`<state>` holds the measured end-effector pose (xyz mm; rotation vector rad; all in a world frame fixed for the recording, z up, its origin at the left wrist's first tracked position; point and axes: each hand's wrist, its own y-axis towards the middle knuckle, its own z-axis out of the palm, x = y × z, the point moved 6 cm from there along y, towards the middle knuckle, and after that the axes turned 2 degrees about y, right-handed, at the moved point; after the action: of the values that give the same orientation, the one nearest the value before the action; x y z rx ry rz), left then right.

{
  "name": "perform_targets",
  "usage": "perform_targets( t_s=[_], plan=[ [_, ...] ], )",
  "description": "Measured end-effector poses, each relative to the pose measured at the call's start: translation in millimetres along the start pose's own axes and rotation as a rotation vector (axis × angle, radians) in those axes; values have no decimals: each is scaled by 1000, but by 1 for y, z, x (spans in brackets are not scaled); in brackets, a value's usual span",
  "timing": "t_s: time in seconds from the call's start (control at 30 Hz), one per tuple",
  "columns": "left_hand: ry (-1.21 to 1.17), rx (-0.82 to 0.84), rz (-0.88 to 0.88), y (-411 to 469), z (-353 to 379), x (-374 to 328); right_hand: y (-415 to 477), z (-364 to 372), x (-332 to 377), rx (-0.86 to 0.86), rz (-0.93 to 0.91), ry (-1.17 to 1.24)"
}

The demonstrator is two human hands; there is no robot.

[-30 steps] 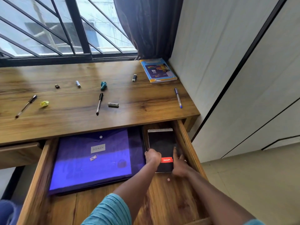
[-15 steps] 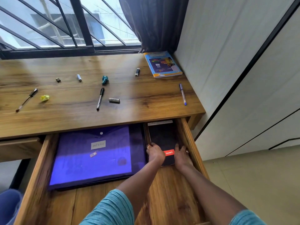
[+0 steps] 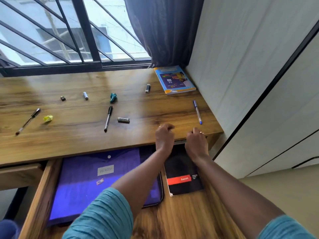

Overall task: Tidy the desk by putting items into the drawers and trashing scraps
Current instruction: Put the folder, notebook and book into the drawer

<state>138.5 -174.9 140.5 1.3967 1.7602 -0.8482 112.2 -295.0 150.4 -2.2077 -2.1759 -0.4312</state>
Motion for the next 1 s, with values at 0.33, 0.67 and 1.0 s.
perform_targets(
  t_s=[0.33,0.67,1.0],
  plan=[
    [-7,25,-87,163,11,-52,191,32,-31,117,13,23],
    [-60,69,-341,267,66,-40,285,93,-17,314,-166,99],
    [-226,-99,-244,264,61,-45,270,70,-23,-99,-178,103]
  ],
)
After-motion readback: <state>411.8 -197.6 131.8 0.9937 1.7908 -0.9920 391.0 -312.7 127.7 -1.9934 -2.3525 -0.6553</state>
